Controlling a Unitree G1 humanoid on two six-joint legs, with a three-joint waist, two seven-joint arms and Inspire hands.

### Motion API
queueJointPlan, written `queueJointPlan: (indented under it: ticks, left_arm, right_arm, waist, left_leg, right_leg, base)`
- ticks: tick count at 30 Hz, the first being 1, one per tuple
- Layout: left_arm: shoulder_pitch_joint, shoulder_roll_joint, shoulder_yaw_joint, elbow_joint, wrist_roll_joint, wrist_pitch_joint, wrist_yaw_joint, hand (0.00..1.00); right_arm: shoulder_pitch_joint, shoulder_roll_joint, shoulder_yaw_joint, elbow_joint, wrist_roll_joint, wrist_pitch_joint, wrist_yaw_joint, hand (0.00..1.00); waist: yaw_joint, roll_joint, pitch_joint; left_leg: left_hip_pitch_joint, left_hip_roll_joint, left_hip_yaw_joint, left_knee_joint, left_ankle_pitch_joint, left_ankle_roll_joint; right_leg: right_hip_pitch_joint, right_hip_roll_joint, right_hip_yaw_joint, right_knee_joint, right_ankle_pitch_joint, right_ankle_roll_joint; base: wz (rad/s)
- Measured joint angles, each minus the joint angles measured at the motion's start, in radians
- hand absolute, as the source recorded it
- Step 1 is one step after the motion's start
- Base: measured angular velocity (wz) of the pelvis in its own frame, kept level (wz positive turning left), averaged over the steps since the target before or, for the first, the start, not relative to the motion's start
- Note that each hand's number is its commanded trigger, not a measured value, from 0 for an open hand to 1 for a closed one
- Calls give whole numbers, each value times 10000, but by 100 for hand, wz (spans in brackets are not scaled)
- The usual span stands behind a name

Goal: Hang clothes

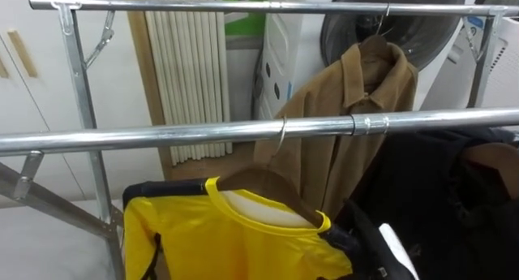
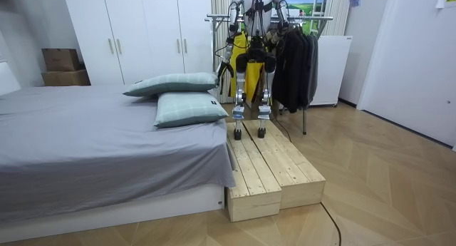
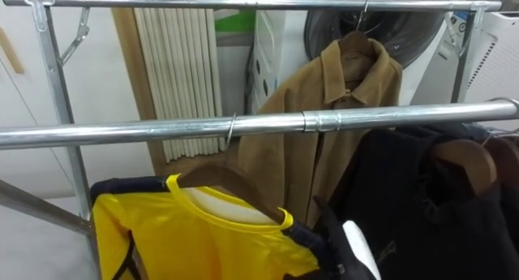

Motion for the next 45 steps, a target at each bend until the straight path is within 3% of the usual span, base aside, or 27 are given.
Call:
queueJointPlan:
  ticks: [6,12,28,38,45]
  left_arm:
    - [248,-50,106,-454,-2,-39,-128,0]
    - [255,-150,211,-421,-42,-142,-188,0]
    - [276,-151,224,-251,-401,-353,-184,0]
    - [427,-123,428,-91,-401,-379,-268,0]
    - [493,-38,397,12,-452,-415,-334,0]
  right_arm:
    - [-1,15,-170,-3,3377,0,746,0]
    - [-5,209,-177,13,5274,0,1359,0]
    - [45,352,-155,908,5288,9,2182,0]
    - [418,329,-269,2230,4200,11,2365,0]
    - [791,309,-336,3572,3675,2,2510,0]
  waist:
    - [-76,100,-46]
    - [-77,97,-60]
    - [-94,46,-70]
    - [-478,-92,-114]
    - [-804,7,-71]
  left_leg:
    - [-32,-3,2,0,0,0]
    - [-13,-1,4,12,0,0]
    - [71,-8,26,8,0,0]
    - [92,-8,14,9,-1,0]
    - [45,-16,-18,7,-5,1]
  right_leg:
    - [-34,-56,-57,1,0,0]
    - [-32,-53,-49,3,1,-1]
    - [-15,-47,-61,2,1,-2]
    - [71,-70,-90,-1,1,-1]
    - [52,-40,-52,-9,-12,18]
  base:
    - [1]
    - [0]
    - [0]
    - [1]
    - [3]
